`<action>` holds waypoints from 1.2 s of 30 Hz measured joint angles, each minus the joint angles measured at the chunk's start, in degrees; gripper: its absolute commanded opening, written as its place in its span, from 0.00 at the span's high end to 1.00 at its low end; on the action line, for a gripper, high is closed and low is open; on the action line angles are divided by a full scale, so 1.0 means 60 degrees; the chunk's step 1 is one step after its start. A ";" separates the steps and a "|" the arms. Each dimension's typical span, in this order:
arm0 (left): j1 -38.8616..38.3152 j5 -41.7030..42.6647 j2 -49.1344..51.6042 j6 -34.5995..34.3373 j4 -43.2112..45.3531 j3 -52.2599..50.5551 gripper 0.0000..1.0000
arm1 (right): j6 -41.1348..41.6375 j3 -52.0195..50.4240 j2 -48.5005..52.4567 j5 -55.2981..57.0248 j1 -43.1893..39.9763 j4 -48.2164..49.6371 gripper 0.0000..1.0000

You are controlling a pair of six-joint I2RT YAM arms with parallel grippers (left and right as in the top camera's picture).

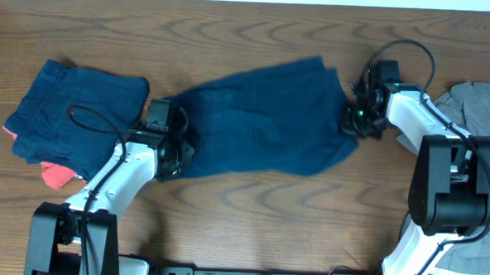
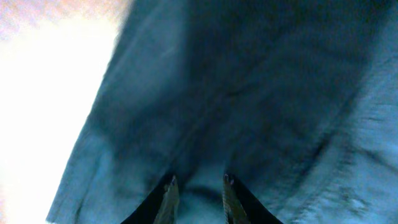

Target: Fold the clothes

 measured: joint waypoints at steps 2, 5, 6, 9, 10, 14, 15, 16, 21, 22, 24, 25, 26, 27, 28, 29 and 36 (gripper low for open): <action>0.0000 0.0040 0.0000 0.0055 -0.0612 -0.0007 0.88 | 0.0353 -0.0058 -0.0106 0.0557 -0.0047 -0.1111 0.99; -0.0004 0.0259 0.0000 0.0543 -0.1133 -0.0015 0.90 | 0.0743 -0.0222 -0.0175 0.1443 -0.0098 -0.2255 0.99; -0.0004 0.0353 0.0000 0.0732 -0.1151 -0.0015 0.90 | 0.0809 -0.0266 -0.0200 0.1668 -0.0102 -0.2433 0.99; -0.0007 0.0648 -0.0018 0.1330 -0.1151 -0.0015 0.83 | 0.0969 -0.0393 -0.0361 0.2193 -0.0102 -0.2623 0.96; -0.0007 0.0736 -0.0051 0.1464 -0.1147 -0.0015 0.73 | 0.1027 -0.0423 -0.0477 0.2302 -0.0102 -0.2554 0.83; -0.0004 0.0852 -0.0433 0.1891 -0.0546 0.0022 0.63 | 0.1147 -0.0448 -0.1166 0.2579 -0.0120 -0.1687 0.48; -0.0004 0.0856 -0.0554 0.1942 -0.0204 0.0029 0.63 | 0.1206 -0.0452 -0.1417 0.2626 -0.0138 -0.1330 0.44; -0.0004 0.0856 -0.0710 0.1996 0.0233 0.0062 0.62 | 0.1188 -0.0452 -0.1665 0.2659 -0.0146 -0.0900 0.42; -0.0004 0.0856 -0.1002 0.2069 0.1129 0.0259 0.62 | 0.0907 -0.0408 -0.2280 0.2634 -0.0164 0.1417 0.40; -0.0004 0.0856 -0.1002 0.2069 0.1096 0.0262 0.62 | 0.0783 -0.0404 -0.2288 0.2532 -0.0164 0.1749 0.37; -0.0004 0.0856 -0.0998 0.2073 0.0973 0.0262 0.62 | 0.0586 -0.0404 -0.2193 0.2277 -0.0164 0.2197 0.35; -0.0004 0.0856 -0.0998 0.2080 0.0896 0.0262 0.61 | 0.0528 -0.0404 -0.2127 0.2204 -0.0164 0.2346 0.36; -0.0004 0.0856 -0.0998 0.2095 0.0809 0.0262 0.61 | 0.0484 -0.0404 -0.1989 0.2098 -0.0164 0.2473 0.37; -0.0004 0.0856 -0.0998 0.2106 0.0739 0.0259 0.61 | 0.0481 -0.0404 -0.1851 0.2025 -0.0164 0.2539 0.38; -0.0004 0.0856 -0.0998 0.2127 0.0674 0.0259 0.61 | 0.0506 -0.0404 -0.1665 0.1978 -0.0164 0.2586 0.38; -0.0004 0.0856 -0.0998 0.2138 0.0612 0.0259 0.61 | 0.0597 -0.0404 -0.1439 0.1934 -0.0164 0.2656 0.38; -0.0004 0.0856 -0.0998 0.2208 0.0546 0.0259 0.61 | 0.2033 -0.0423 -0.0219 0.1778 -0.0164 0.3716 0.41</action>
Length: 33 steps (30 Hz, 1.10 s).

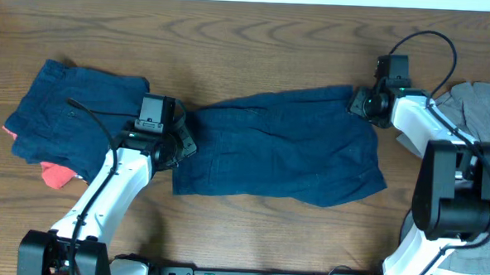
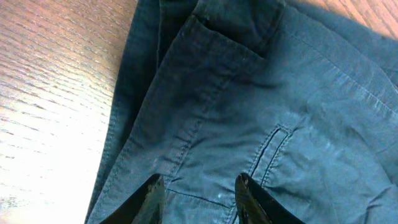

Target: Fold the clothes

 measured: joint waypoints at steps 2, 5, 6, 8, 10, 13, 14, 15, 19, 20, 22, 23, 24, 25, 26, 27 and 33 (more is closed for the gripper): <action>0.0000 0.0000 0.0000 0.0000 -0.0022 0.0000 0.61 | 0.0379 0.0004 0.0113 -0.0022 0.0000 0.0313 0.42; 0.0000 0.0000 0.0000 0.0000 -0.0055 0.0000 0.61 | 0.0820 0.0004 0.0255 -0.0033 0.0004 0.0696 0.41; 0.0000 0.0000 0.0000 0.0000 -0.0084 0.0000 0.60 | 0.0889 0.0004 0.0280 -0.0029 0.0007 0.0780 0.41; 0.0000 0.0000 0.0000 0.0000 -0.0160 0.0000 0.60 | 0.1078 0.0004 0.0317 -0.0033 0.0033 0.0947 0.41; 0.0000 0.0000 0.0000 0.0000 -0.0186 0.0000 0.60 | 0.1198 0.0004 0.0353 -0.0022 0.0069 0.1071 0.42; 0.0000 0.0000 0.0000 0.0000 -0.0186 0.0000 0.60 | 0.1315 0.0004 0.0386 -0.0011 0.0138 0.1129 0.60; 0.0000 0.0000 0.0000 0.0000 -0.0186 0.0000 0.60 | 0.1344 0.0007 0.0393 -0.0011 0.0157 0.1118 0.69; 0.0000 0.0000 0.0000 0.0000 -0.0186 0.0000 0.60 | 0.1421 0.0007 0.0415 -0.0011 0.0168 0.1096 0.77; 0.0000 0.0000 0.0000 0.0000 -0.0197 0.0000 0.60 | 0.1570 0.0015 0.0466 -0.0040 0.0178 0.0940 0.99; 0.0000 0.0000 0.0000 0.0000 -0.0204 0.0000 0.60 | 0.1592 0.0026 0.0466 -0.0033 0.0175 0.0874 0.99; 0.0000 0.0000 0.0000 0.0000 -0.0204 0.0000 0.60 | 0.1643 0.0073 0.0466 -0.0036 0.0175 0.0678 0.99; 0.0000 0.0000 0.0000 0.0000 -0.0204 0.0000 0.59 | 0.1672 0.0106 0.0459 -0.0036 0.0168 0.0557 0.99; 0.0000 0.0000 0.0000 0.0004 -0.0208 0.0000 0.59 | 0.1705 0.0131 0.0437 -0.0036 0.0138 0.0415 0.99; 0.0000 0.0000 0.0000 0.0000 -0.0215 0.0000 0.59 | 0.1716 0.0135 0.0393 -0.0047 0.0117 0.0273 0.99; 0.0000 0.0000 0.0000 0.0000 -0.0226 0.0000 0.59 | 0.1727 0.0131 0.0331 -0.0058 0.0087 0.0098 0.99; 0.0000 0.0000 0.0000 0.0004 -0.0226 0.0000 0.59 | 0.1734 0.0120 0.0259 -0.0062 0.0055 -0.0047 0.99; 0.0000 0.0000 0.0000 0.0000 -0.0229 0.0000 0.59 | 0.1501 0.0076 -0.0787 -0.0244 -0.0018 0.0007 0.99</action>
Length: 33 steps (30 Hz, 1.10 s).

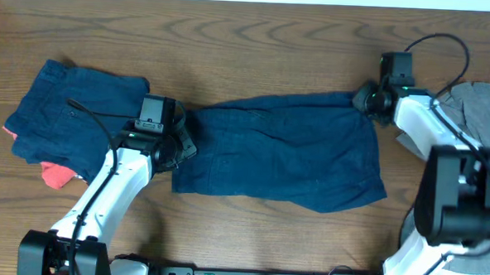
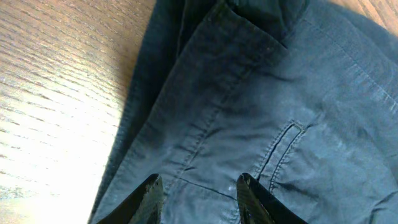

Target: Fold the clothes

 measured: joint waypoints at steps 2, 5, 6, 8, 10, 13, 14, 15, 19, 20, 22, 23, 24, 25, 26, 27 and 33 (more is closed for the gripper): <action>0.0000 0.0000 0.0000 0.0004 0.0000 0.0000 0.59 | -0.0164 0.0011 -0.0586 -0.0142 0.0076 0.0284 0.99; 0.0000 0.0000 0.0000 0.0000 0.0000 0.0000 0.59 | -0.0379 0.0069 -0.1293 -0.0248 0.0346 0.0637 0.99; 0.0000 0.0000 0.0000 0.0004 0.0000 0.0000 0.59 | -0.0452 0.0091 -0.1468 -0.0248 0.0488 0.0761 0.99; 0.0000 0.0000 0.0000 0.0000 -0.0004 0.0000 0.59 | -0.0539 0.0146 -0.1592 -0.0117 0.0732 0.0907 0.99; 0.0000 0.0000 0.0000 0.0000 -0.0007 0.0000 0.59 | -0.0583 0.0160 -0.1537 0.0237 0.0965 0.0929 0.96; 0.0000 0.0000 0.0000 0.0000 -0.0011 0.0000 0.59 | -0.0652 0.0160 -0.1162 0.0845 0.1129 0.1177 0.92; 0.0000 0.0000 0.0000 0.0000 -0.0011 0.0000 0.59 | -0.0678 0.0160 -0.1002 0.1002 0.1155 0.1359 0.92; 0.0000 -0.0004 0.0000 0.0000 -0.0004 0.0000 0.59 | -0.0707 0.0164 -0.0729 0.1140 0.1158 0.1592 0.93; 0.0000 -0.0004 0.0000 0.0018 0.0168 -0.0004 0.53 | -0.0707 0.0171 0.0492 0.1559 0.1155 0.2197 0.85; 0.0000 -0.0004 0.0000 0.0018 0.0288 -0.0004 0.49 | -0.0652 0.0171 0.0805 0.1614 0.1155 0.2284 0.71; 0.0000 0.0004 0.0000 0.0051 0.0528 -0.0004 0.42 | -0.0605 0.0171 0.1344 0.1708 0.1155 0.2397 0.61; 0.0000 0.0000 0.0000 0.0058 0.0681 -0.0004 0.41 | -0.0612 0.0171 0.1519 0.1727 0.1155 0.2382 0.60; 0.0000 -0.0007 0.0000 0.0025 0.0838 -0.0004 0.41 | -0.0641 0.0171 0.1672 0.1749 0.1155 0.2339 0.55; 0.0000 -0.0047 0.0000 0.0029 0.0940 -0.0004 0.40 | -0.0659 0.0171 0.1727 0.1767 0.1155 0.2364 0.49; 0.0000 -0.0091 0.0000 0.0025 0.0994 -0.0004 0.41 | -0.0718 0.0189 0.1694 0.1745 0.1155 0.2346 0.47; 0.0000 -0.0120 0.0000 0.0033 0.1013 -0.0004 0.41 | -0.0820 0.0189 0.1650 0.1756 0.1155 0.2284 0.46; 0.0000 -0.0302 0.0000 0.0029 0.1013 -0.0004 0.38 | -0.1421 0.0160 0.0670 0.1727 0.0900 0.1253 0.39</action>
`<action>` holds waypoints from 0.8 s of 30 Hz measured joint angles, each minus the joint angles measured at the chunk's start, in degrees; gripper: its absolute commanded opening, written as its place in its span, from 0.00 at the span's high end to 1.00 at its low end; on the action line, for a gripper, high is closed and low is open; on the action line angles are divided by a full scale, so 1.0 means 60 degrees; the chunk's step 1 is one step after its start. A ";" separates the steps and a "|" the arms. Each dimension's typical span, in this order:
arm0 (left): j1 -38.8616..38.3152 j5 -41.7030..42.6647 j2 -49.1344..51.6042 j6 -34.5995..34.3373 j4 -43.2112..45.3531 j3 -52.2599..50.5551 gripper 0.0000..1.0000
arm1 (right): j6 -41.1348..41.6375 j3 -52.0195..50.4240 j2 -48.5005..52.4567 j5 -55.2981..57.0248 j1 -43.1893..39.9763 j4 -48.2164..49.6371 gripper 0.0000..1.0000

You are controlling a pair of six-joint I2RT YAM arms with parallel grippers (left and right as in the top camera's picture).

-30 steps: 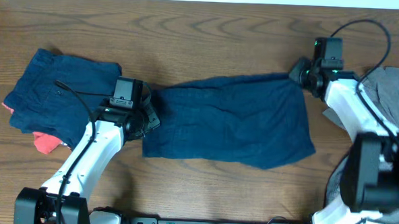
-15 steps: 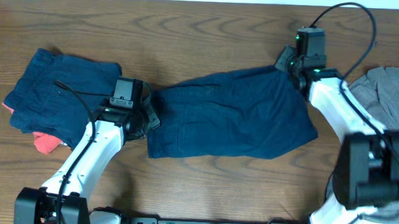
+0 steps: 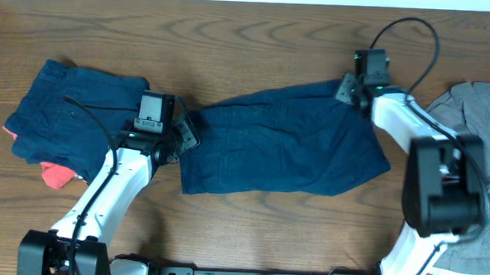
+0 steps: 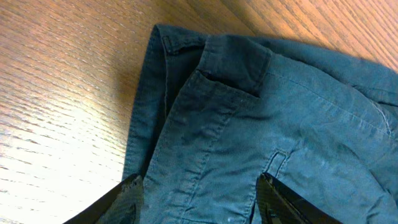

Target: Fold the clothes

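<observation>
Dark blue shorts (image 3: pixel 282 139) lie spread flat at the middle of the table. Their waistband and a welt pocket (image 4: pixel 273 163) fill the left wrist view. My left gripper (image 3: pixel 181 136) (image 4: pixel 199 199) is at the shorts' left end, open wide, its fingers (image 4: pixel 129 194) either side of the waistband and low over the cloth. My right gripper (image 3: pixel 351 87) is at the shorts' far right corner, shut on that corner, which is drawn up towards it.
A folded stack of navy clothes (image 3: pixel 72 113) lies at the left with a red garment (image 3: pixel 54 176) sticking out beneath it. A crumpled grey garment (image 3: pixel 478 106) sits at the right edge. Bare wooden table (image 3: pixel 233 37) runs along the back.
My left gripper has opened wider, and more of the waistband end shows ahead of it. My right gripper has moved left with the far right corner, and the shorts' left edge shifted slightly right.
At first both grippers held the shorts by their ends, the cloth sagging and skewed between them. A moment later the shorts lay flat and the left fingers stood apart over the waistband. The right gripper stayed at the far corner, now further left.
</observation>
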 measured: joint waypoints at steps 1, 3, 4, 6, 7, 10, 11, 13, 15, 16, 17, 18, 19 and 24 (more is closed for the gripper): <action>0.0000 -0.0058 0.0000 0.0011 -0.0029 0.0000 0.36 | -0.0084 -0.0004 -0.0382 -0.0029 -0.0113 -0.0317 0.40; -0.0004 -0.0146 0.0000 0.0025 -0.0175 0.0000 0.27 | -0.0280 -0.0007 -0.1206 -0.0106 -0.0310 -0.0947 0.39; -0.0004 -0.0215 0.0000 0.0044 -0.0262 0.0000 0.23 | -0.0419 0.0000 -0.1785 -0.0175 -0.0441 -0.1384 0.38; 0.0000 -0.0291 0.0000 0.0047 -0.0397 -0.0004 0.15 | -0.0601 0.0047 -0.2565 -0.0229 -0.0612 -0.2058 0.36; 0.0000 -0.0321 0.0000 0.0102 -0.0419 -0.0004 0.11 | -0.0678 0.0080 -0.2932 -0.0255 -0.0667 -0.2506 0.35; 0.0000 -0.0353 0.0124 0.0244 -0.0430 -0.0004 0.07 | -0.0841 0.0131 -0.3399 -0.0372 -0.0681 -0.3840 0.32; 0.0000 -0.0350 0.0222 0.0266 -0.0433 -0.0004 0.07 | -0.0882 0.0127 -0.3402 -0.0441 -0.0678 -0.4222 0.32; 0.0000 -0.0288 0.0554 0.0310 -0.0393 -0.0004 0.06 | -0.0936 0.0106 -0.3308 -0.0601 -0.0670 -0.4936 0.31; 0.0000 -0.0095 0.1016 0.0481 -0.0244 -0.0004 0.07 | -0.0954 0.0084 -0.3202 -0.0780 -0.0667 -0.5406 0.31; 0.0000 0.0055 0.1224 0.0550 -0.0149 -0.0004 0.07 | -0.0958 0.0076 -0.3177 -0.0867 -0.0663 -0.5541 0.31; 0.0000 0.0262 0.1497 0.0634 -0.0033 -0.0004 0.08 | -0.0958 0.0076 -0.3166 -0.0940 -0.0663 -0.5617 0.31; 0.0000 0.0452 0.1752 0.0707 0.0029 -0.0004 0.13 | -0.0965 0.0080 -0.3166 -0.1031 -0.0663 -0.5661 0.31; -0.0007 0.0550 0.1894 0.0750 0.0004 0.0095 0.20 | -0.0980 0.0080 -0.3166 -0.1089 -0.0659 -0.5697 0.32; 0.0040 0.1530 0.2459 0.0987 0.0171 0.0306 0.94 | -0.1118 0.0076 -0.3166 -0.1749 -0.0561 -0.6014 0.40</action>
